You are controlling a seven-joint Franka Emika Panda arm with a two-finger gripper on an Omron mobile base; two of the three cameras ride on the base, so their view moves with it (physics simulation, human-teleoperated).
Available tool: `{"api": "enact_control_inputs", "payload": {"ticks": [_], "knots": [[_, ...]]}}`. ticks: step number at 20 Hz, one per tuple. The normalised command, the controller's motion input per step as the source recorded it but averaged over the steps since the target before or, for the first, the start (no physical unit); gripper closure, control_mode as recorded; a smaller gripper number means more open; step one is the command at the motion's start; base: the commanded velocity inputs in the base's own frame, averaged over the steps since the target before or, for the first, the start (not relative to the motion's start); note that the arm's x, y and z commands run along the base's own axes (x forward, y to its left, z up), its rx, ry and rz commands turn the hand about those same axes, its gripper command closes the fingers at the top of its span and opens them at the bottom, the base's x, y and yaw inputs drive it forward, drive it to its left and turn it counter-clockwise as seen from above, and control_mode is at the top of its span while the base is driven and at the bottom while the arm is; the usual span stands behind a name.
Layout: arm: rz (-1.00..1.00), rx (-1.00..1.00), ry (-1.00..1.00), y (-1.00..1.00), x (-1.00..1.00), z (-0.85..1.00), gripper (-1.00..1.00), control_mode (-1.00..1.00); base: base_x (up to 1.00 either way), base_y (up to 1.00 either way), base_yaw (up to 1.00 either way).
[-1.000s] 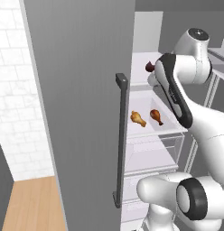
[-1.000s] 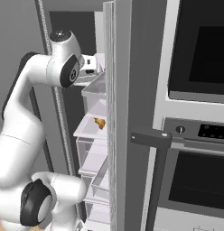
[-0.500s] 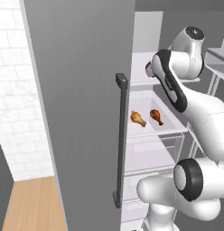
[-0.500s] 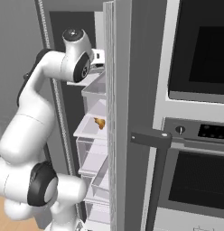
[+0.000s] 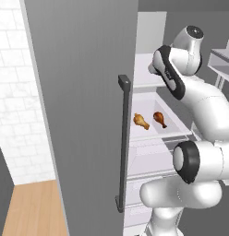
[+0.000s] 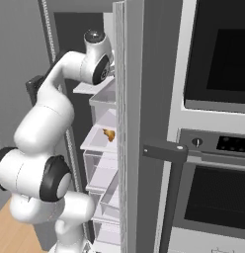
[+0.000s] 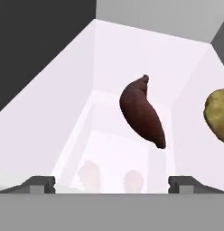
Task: Place one potato and one chicken drumstick in each tupperware on the nearby counter, to pack two identical lunches.
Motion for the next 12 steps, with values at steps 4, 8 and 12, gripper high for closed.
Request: {"api": "enact_control_inputs", "payload": {"ticks": [4, 8, 12], "knots": [[0.02, 0.0, 0.03, -0.03, 0.58, 0.0, -1.0, -1.0, 0.0, 0.0, 0.0], [0.04, 0.0, 0.02, -0.13, 0.49, -0.04, -1.0, -1.0, 0.0, 0.0, 0.0], [0.07, 0.0, 0.05, -0.11, 0.44, -0.26, -1.0, -1.0, 0.0, 0.0, 0.0]]}}
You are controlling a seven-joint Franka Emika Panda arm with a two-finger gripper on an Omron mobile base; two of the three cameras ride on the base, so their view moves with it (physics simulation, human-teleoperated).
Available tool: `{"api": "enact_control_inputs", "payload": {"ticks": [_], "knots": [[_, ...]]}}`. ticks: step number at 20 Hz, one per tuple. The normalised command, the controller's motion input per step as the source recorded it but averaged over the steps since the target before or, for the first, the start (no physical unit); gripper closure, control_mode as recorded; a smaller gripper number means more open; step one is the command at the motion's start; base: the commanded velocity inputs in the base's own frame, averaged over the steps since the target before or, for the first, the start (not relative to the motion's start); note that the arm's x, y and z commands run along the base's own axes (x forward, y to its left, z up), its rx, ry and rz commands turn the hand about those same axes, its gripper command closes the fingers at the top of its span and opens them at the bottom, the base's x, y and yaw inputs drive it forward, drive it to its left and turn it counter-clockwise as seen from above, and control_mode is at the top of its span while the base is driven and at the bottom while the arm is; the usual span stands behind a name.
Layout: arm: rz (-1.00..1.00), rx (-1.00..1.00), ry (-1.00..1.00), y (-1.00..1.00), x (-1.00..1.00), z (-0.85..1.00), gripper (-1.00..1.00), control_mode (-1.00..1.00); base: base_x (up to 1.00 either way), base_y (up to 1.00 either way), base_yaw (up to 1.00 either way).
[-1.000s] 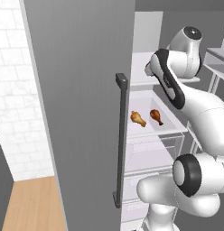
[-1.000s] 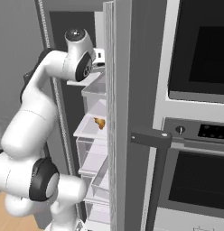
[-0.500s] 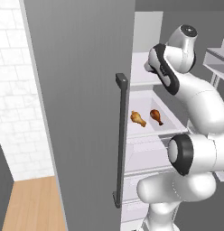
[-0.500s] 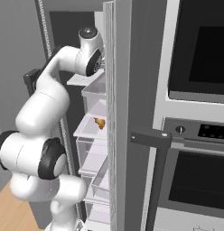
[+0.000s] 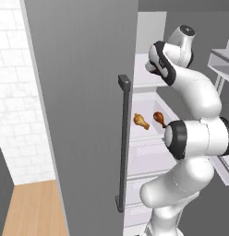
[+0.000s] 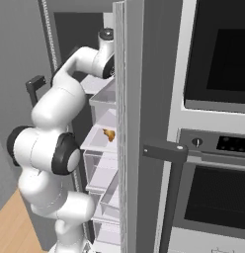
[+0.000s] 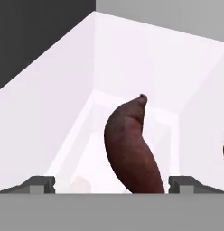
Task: Place one potato and one chicken drumstick in each tupperware on the nearby counter, to pack two identical lunches.
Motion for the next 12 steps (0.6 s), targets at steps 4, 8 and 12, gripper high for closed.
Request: {"api": "enact_control_inputs", "payload": {"ticks": [4, 8, 12], "knots": [[0.04, 0.0, 0.07, -0.08, 0.58, -0.08, -1.0, -1.0, 0.0, 0.0, 0.0], [0.05, 0.0, 0.01, -0.06, 0.32, -0.23, -1.0, -1.0, 0.0, 0.0, 0.0], [0.02, -0.06, -0.02, 0.28, 0.01, -0.49, -1.0, -1.0, 0.0, 0.0, 0.0]]}}
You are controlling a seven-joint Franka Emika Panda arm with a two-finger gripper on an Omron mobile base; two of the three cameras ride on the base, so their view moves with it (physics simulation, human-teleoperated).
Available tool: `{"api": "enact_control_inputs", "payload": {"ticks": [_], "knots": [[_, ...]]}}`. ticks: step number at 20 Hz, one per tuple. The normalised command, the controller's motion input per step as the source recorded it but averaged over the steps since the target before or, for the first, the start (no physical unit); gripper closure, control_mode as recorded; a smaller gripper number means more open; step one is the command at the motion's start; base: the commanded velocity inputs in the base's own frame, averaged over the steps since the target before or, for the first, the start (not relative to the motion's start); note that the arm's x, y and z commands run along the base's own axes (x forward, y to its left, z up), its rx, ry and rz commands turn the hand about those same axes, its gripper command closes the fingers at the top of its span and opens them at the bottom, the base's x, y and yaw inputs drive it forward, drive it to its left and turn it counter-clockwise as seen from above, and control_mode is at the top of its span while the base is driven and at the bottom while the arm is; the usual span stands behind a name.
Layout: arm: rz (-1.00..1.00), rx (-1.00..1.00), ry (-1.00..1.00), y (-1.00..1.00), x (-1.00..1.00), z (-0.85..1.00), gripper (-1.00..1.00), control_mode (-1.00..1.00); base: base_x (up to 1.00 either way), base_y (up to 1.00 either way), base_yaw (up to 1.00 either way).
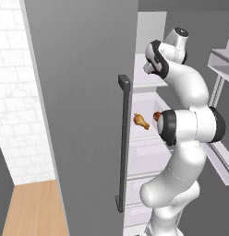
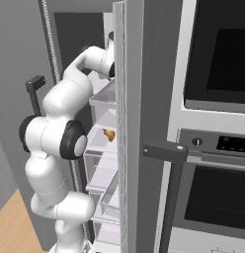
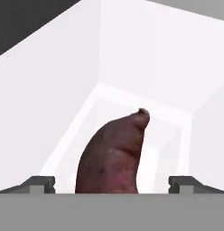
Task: Place one potato and one chicken drumstick in each tupperware on the nearby counter, to pack two identical lunches.
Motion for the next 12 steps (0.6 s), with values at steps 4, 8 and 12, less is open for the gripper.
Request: {"api": "enact_control_inputs", "payload": {"ticks": [4, 8, 12], "knots": [[0.0, -0.04, 0.0, 0.1, 0.0, -0.57, 1.0, -1.0, 0.0, 0.0, 0.0], [0.02, 0.0, 0.0, 0.0, 0.0, -0.49, 1.0, -1.0, 0.0, 0.0, 0.0], [-0.03, -0.01, 0.0, 0.03, -0.03, -0.39, 1.0, -1.0, 0.0, 0.0, 0.0]]}}
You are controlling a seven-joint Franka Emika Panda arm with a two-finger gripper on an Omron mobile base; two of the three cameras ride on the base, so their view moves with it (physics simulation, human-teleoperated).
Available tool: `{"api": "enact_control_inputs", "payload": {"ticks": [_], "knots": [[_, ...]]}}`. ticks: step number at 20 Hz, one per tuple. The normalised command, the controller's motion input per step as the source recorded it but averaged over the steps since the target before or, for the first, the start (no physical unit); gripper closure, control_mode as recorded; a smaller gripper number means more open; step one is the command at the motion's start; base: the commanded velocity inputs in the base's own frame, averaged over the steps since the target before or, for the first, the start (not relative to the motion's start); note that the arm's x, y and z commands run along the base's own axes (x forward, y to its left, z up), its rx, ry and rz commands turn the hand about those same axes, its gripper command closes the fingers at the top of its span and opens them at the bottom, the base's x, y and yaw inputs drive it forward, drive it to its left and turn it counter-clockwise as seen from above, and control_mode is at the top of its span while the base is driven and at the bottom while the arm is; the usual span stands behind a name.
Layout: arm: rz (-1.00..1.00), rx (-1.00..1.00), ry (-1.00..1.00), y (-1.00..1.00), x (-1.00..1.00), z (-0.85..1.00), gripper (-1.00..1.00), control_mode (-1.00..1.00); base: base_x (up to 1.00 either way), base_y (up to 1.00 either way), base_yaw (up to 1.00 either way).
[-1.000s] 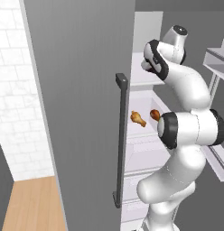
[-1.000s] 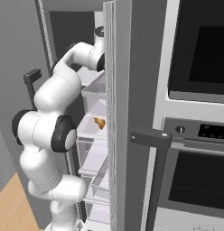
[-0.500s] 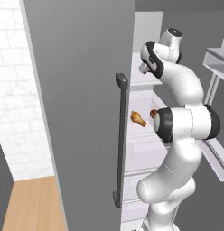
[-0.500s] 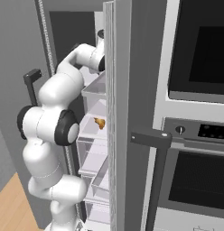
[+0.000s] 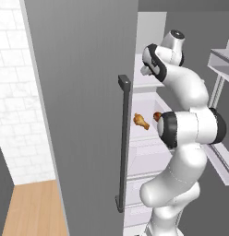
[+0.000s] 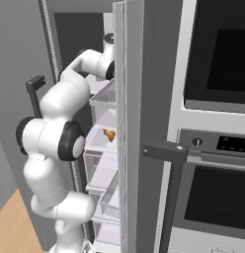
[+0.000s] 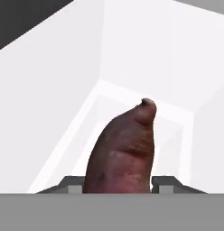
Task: Place one potato and one chicken drumstick in each tupperware on the nearby counter, to pack two identical lunches.
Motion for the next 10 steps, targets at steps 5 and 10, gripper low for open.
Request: {"api": "enact_control_inputs", "payload": {"ticks": [5, 10], "knots": [[-0.27, -0.07, 0.0, 0.36, -0.73, 0.0, 1.0, -1.0, 0.0, 0.0, 0.0], [-0.28, 0.0, -0.07, 0.33, -1.0, -0.06, 1.0, -1.0, 0.0, 0.0, 0.0]]}}
